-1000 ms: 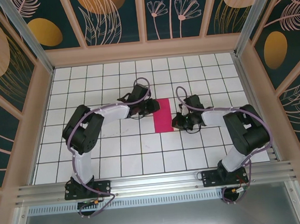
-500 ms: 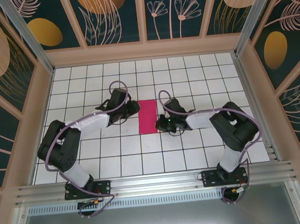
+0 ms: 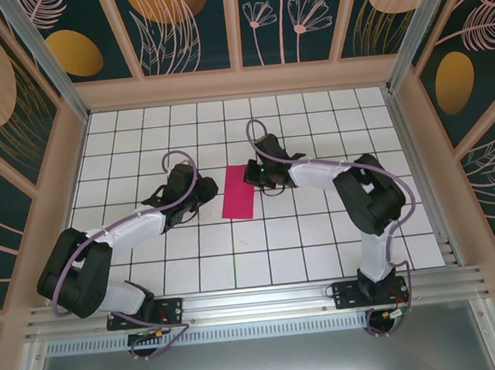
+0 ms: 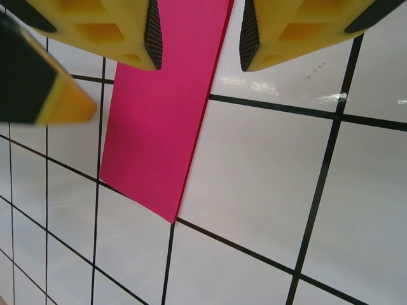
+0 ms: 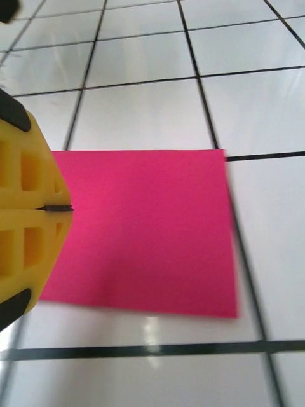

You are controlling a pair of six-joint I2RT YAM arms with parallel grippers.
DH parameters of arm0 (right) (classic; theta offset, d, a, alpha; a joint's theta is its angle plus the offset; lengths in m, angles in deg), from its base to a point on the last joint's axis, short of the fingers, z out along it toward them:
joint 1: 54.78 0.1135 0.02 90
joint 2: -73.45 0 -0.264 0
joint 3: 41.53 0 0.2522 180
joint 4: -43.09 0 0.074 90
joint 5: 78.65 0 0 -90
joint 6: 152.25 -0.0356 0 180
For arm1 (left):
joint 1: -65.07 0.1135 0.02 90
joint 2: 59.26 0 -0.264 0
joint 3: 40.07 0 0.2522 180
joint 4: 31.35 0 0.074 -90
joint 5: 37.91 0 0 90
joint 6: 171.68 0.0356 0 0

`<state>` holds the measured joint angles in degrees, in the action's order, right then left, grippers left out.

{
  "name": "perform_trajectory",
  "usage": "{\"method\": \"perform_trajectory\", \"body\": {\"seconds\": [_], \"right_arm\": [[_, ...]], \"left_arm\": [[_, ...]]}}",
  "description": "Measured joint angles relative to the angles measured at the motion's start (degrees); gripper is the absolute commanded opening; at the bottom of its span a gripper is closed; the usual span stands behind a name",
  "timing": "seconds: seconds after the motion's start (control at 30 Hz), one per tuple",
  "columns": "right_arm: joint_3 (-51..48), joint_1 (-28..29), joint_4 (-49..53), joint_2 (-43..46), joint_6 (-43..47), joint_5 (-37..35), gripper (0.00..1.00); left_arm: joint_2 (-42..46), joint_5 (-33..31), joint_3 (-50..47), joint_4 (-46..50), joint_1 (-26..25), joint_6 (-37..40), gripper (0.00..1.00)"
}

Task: Fold a paper plane with a square sheet of paper (pick it up from the middle)
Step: First fold in half a square sheet of paper at the center of the table.

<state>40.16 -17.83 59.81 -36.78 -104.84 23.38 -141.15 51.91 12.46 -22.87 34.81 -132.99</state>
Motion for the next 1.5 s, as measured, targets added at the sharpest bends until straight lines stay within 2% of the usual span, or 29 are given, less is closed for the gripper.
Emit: {"method": "perform_trajectory", "body": {"seconds": [0.2,0.43,0.7,0.87,1.03,1.23,1.5], "right_arm": [[7.06,-2.51,4.09,-8.35,3.56,1.14,0.0],[8.33,-3.39,6.51,-8.44,4.55,-2.84,0.0],[-7.82,-3.54,4.79,3.65,-4.11,-12.04,0.0],[-15.91,-3.45,3.82,10.1,-10.16,-13.46,0.0],[-20.76,-3.56,0.92,14.27,-10.25,-10.29,0.0],[-24.94,-5.18,-6.78,18.58,-5.25,-0.22,0.0],[-26.56,-5.22,-10.8,17.27,-1.18,8.92,0.0]], "left_arm": [[-0.02,2.97,-1.16,-3.15,0.0,-0.42,0.42],[-1.03,5.99,-0.72,-5.01,-0.7,-0.35,0.4],[-2.49,6.67,0.26,-4.37,-4.98,0.04,0.35],[-3.78,8.72,0.26,-5.53,-8.11,-1.27,0.28],[-7.5,11.87,0.59,-9.42,-12.0,-3.93,0.18],[-12.33,13.38,2.71,-12.11,-15.17,-6.62,0.06],[-17.79,13.44,6.12,-12.92,-15.45,-8.37,0.01]]}}
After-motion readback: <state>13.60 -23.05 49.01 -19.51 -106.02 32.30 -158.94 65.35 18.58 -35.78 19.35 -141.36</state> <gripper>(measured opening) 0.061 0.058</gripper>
